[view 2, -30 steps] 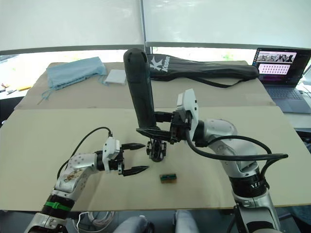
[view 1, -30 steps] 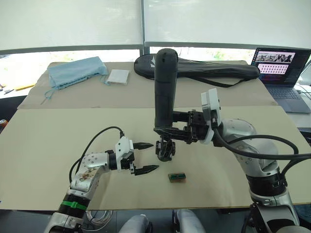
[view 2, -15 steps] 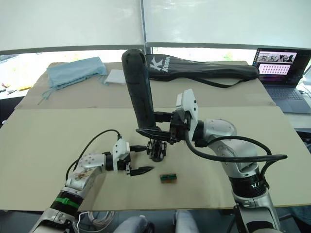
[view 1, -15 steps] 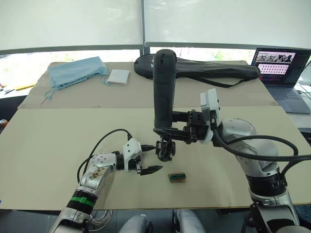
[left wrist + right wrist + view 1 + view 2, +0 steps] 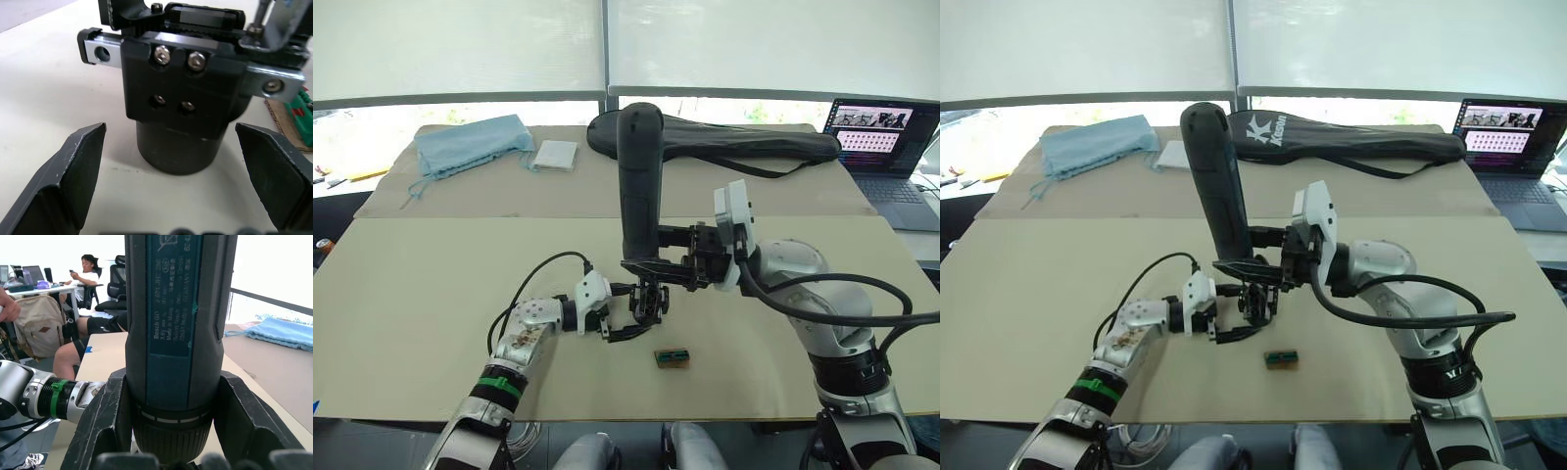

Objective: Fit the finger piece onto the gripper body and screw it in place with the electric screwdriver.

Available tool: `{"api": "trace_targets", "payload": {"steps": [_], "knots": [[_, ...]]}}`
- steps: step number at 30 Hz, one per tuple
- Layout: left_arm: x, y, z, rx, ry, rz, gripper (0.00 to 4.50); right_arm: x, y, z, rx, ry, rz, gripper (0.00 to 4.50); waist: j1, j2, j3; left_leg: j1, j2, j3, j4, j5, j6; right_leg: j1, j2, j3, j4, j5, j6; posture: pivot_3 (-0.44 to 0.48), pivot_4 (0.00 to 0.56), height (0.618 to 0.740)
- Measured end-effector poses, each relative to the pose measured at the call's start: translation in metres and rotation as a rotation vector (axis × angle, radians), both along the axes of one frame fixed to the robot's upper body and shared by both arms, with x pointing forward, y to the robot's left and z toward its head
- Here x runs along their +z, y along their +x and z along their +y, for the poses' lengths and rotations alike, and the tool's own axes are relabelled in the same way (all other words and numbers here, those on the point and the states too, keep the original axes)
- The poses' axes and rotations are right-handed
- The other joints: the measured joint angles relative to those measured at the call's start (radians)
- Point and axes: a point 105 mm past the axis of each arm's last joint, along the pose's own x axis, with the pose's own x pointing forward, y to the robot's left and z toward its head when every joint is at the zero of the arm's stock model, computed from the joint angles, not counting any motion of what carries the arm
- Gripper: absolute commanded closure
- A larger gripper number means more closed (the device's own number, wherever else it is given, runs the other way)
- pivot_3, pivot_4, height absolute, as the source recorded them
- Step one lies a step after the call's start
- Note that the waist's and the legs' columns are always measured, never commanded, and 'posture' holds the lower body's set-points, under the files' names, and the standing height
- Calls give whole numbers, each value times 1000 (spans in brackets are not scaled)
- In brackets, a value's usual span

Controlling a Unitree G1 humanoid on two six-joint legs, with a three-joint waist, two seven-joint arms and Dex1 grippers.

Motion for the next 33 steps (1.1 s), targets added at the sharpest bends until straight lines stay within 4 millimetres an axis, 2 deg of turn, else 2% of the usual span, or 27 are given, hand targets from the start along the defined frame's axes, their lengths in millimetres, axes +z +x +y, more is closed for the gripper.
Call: {"api": "trace_targets", "payload": {"steps": [8, 24, 25, 27, 30, 33], "knots": [[0, 0, -13, -43, 9, -6, 0, 0, 0, 0, -5, -3, -3, 2599, 3, 0, 0, 0, 0, 0, 0, 0, 0, 0, 0, 0, 0, 0, 0, 0, 150, 740], [-2, -1, -19, -56, 48, -9, 0, 0, 1, 0, -16, -2, -4, 2599, 4, 0, 0, 0, 0, 0, 1, 0, 0, 0, 0, 1, 0, 0, 0, 0, 150, 740], [-2, -1, -19, -55, 51, -8, 416, 0, 1, 0, -17, -2, -4, 2599, 4, 0, 0, 0, 0, 0, 0, 0, 0, 0, 0, 1, 0, 0, 0, 0, 150, 740], [-2, -1, -19, -54, 56, -8, 816, 0, 1, 0, -17, -2, -4, 2599, 4, 0, 0, 0, 0, 0, 1, 0, 0, 0, 0, 0, 0, 0, 0, 0, 150, 740], [-3, 0, -19, -50, 62, -2, 2174, 0, 2, 0, -20, -1, -4, 2599, 3, 0, 0, 0, 0, 0, 1, 0, 0, 0, 0, 1, 0, 0, 0, 0, 150, 740], [-3, 0, -19, -49, 65, -5, 2161, 0, 2, 0, -21, -1, -4, 2599, 4, 0, 0, 0, 0, 0, 1, 0, 0, 0, 0, 1, 0, 0, 0, 0, 150, 740]]}}
